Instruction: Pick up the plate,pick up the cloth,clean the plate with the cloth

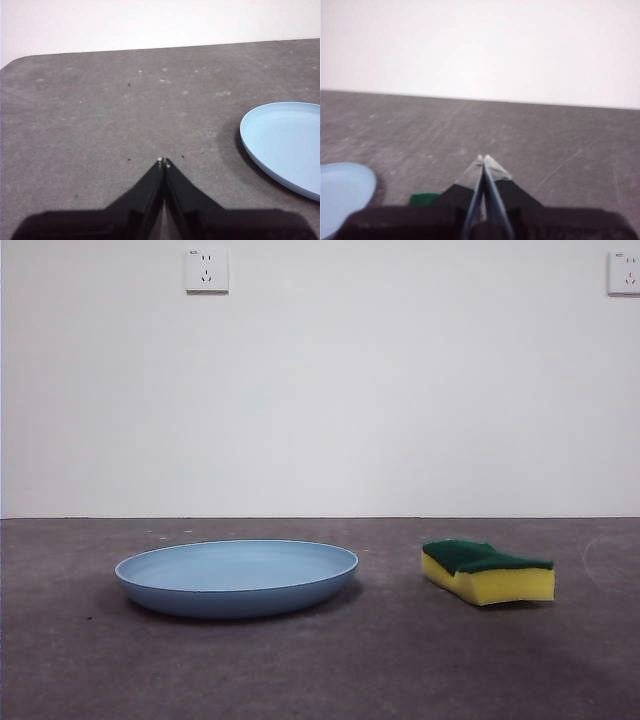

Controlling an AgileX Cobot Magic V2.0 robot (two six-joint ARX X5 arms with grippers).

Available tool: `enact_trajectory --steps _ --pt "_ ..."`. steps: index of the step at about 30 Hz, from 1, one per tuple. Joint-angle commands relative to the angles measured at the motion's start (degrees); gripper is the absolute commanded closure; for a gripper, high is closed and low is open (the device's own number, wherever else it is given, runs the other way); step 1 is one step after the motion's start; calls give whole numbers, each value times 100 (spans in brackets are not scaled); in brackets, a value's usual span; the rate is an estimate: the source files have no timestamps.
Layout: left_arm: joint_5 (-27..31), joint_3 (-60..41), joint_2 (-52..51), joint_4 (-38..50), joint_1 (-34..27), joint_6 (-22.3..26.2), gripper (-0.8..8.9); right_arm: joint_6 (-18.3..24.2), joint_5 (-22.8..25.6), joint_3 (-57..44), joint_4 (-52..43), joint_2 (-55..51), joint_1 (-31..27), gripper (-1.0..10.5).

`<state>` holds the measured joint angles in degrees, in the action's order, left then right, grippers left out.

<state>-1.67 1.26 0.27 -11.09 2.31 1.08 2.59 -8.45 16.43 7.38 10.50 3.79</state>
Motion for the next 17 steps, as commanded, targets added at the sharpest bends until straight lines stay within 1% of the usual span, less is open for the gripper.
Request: enact_trajectory --steps 1,7,11,13,17 --pt "9 -92 -17 31 -20 28 814 46 -17 -691 -315 -472 -28 946" --pt "9 -92 -17 31 -20 28 814 -199 -20 -1432 -297 -1054 48 945" --pt "9 -92 -17 31 -20 28 814 -376 -17 -1604 -289 -1045 92 946" --pt "9 -92 -17 31 -20 28 814 -466 2 -1609 -72 -1045 129 945" --pt "9 -92 -17 31 -20 28 814 -474 31 -1609 280 -1040 129 945"
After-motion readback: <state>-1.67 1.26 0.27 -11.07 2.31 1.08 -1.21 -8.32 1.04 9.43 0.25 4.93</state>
